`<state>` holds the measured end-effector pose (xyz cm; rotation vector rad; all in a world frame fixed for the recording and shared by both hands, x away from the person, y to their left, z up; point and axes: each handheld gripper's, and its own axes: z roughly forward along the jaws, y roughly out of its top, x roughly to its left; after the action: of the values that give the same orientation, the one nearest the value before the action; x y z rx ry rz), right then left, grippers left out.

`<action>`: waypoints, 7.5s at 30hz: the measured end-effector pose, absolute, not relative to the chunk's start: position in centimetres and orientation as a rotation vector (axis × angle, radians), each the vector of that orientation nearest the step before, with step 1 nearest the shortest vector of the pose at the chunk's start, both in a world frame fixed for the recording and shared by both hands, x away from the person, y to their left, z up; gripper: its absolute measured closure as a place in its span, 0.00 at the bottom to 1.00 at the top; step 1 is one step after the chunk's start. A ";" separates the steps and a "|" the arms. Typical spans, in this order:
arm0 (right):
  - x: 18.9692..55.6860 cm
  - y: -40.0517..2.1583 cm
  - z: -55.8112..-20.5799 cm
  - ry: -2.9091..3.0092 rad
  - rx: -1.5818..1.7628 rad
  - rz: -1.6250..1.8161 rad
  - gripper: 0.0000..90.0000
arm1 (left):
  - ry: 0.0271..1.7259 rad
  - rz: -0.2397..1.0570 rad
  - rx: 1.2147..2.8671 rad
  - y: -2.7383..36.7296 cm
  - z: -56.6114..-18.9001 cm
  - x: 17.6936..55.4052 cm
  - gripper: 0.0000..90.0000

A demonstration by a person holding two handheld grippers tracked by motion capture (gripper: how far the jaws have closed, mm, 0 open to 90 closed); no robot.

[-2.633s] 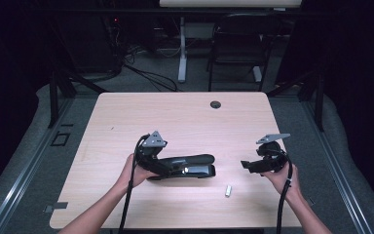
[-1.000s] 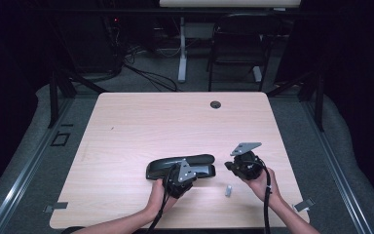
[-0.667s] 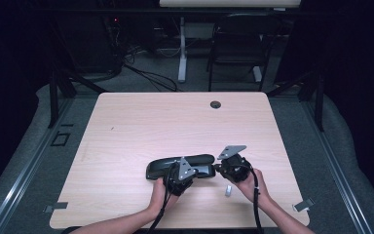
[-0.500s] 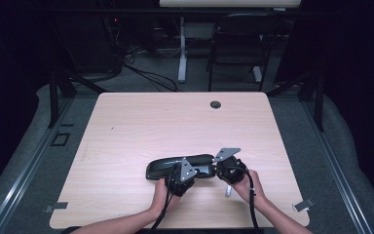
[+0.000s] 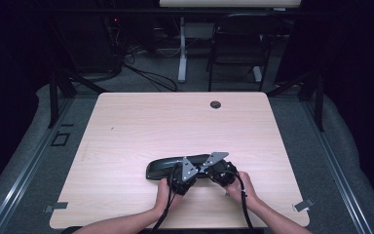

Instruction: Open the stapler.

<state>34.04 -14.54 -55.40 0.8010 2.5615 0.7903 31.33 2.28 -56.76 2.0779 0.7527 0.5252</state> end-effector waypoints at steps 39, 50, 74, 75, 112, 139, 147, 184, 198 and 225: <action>34.1 -15.7 -56.5 2.449 0.814 0.921 1.00 | 0.778 0.566 1.986 1.5 -57.8 32.0 1.00; 34.2 -15.9 -56.6 2.448 0.827 0.939 1.00 | 0.784 0.563 1.974 1.6 -57.8 32.0 1.00; 34.3 -16.0 -56.7 2.440 0.842 0.963 1.00 | 0.782 0.561 1.943 1.0 -57.9 32.0 1.00; 34.3 -16.0 -56.7 2.439 0.843 0.966 1.00 | 0.781 0.560 1.943 1.0 -57.9 32.0 1.00; 34.2 -16.1 -56.8 2.428 0.850 0.980 1.00 | 0.798 0.548 1.927 0.7 -57.8 32.0 1.00; 34.1 -16.0 -56.9 2.419 0.847 0.981 1.00 | 0.791 0.527 1.917 0.1 -57.9 32.1 1.00; 34.1 -16.1 -56.8 2.426 0.838 0.970 1.00 | 0.799 0.523 1.914 0.1 -57.7 32.0 1.00; 34.1 -16.1 -56.9 2.412 0.837 0.984 1.00 | 0.808 0.537 1.914 0.2 -57.4 31.8 1.00; 34.2 -16.1 -56.9 2.419 0.823 0.979 1.00 | 0.792 0.537 1.910 0.1 -57.3 31.6 1.00; 34.1 -16.1 -57.0 2.410 0.836 0.994 1.00 | 0.794 0.529 1.918 -0.3 -57.2 31.8 1.00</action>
<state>34.14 -16.11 -57.00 0.8362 2.4098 0.9944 31.77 -0.27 -57.16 1.9181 0.7939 0.5285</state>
